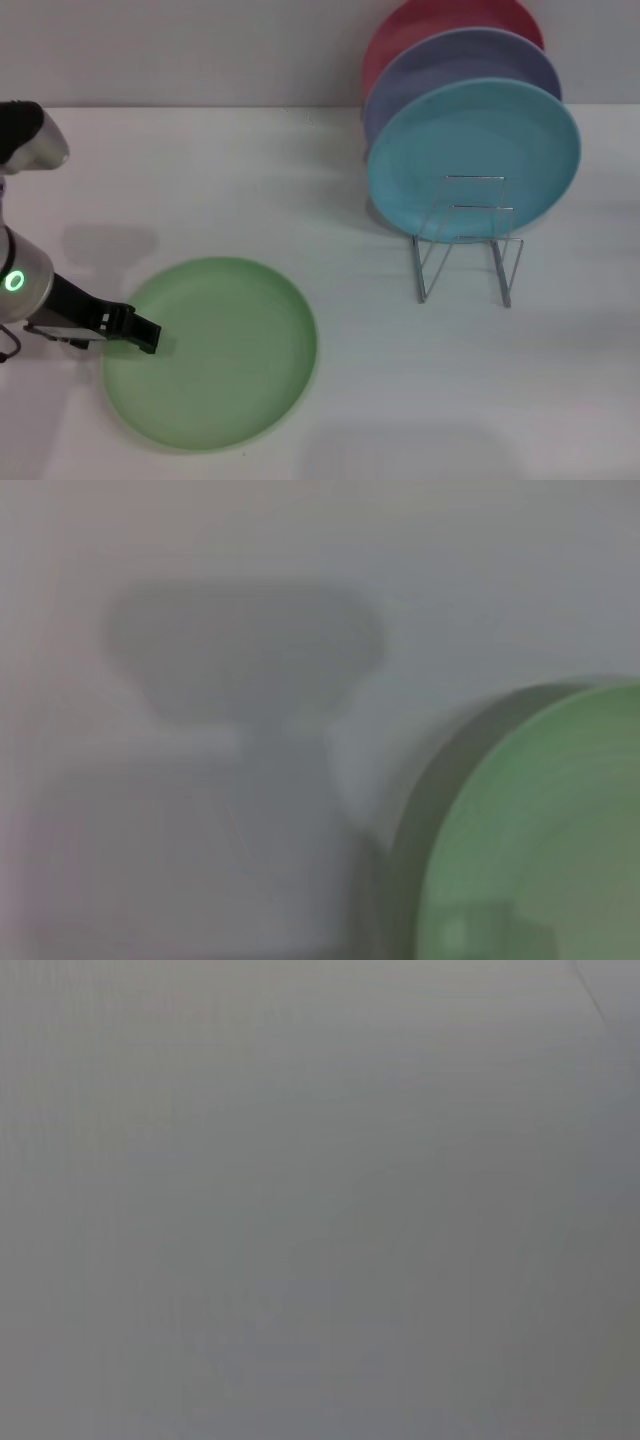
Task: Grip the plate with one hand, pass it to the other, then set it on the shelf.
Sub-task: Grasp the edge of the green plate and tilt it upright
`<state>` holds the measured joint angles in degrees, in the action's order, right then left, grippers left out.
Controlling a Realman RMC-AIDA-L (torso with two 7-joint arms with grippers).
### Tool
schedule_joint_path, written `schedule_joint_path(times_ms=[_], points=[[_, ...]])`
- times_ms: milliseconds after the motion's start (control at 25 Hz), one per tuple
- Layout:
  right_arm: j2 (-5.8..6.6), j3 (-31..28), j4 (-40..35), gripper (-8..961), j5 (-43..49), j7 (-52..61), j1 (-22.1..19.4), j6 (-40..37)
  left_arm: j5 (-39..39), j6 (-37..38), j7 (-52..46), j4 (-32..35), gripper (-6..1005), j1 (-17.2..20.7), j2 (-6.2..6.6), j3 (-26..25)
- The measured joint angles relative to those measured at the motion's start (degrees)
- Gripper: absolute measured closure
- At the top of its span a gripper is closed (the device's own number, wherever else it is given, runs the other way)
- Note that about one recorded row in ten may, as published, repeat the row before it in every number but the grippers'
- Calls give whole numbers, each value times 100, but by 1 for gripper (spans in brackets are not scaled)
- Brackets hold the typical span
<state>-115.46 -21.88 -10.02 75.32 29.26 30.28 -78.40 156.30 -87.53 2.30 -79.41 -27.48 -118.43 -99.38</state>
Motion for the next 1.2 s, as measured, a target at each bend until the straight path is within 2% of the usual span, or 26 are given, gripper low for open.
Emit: schedule_joint_path(times_ms=[120, 600, 920, 1120, 1200], points=[[0, 0, 0, 322, 0, 1, 5, 1, -10, 127, 35, 266, 154, -64, 4, 10], [7, 0, 0, 322, 0, 31, 39, 1, 21, 233, 71, 328, 153, -91, 5, 80], [6, 0, 0, 323, 0, 55, 17, -26, 131, 255, 81, 314, 322, -109, 20, 273], [6, 0, 0, 323, 0, 58, 14, -29, 145, 264, 82, 292, 546, -114, 22, 280], [6, 0, 0, 323, 0, 58, 13, -31, 147, 272, 83, 289, 597, -117, 22, 291]])
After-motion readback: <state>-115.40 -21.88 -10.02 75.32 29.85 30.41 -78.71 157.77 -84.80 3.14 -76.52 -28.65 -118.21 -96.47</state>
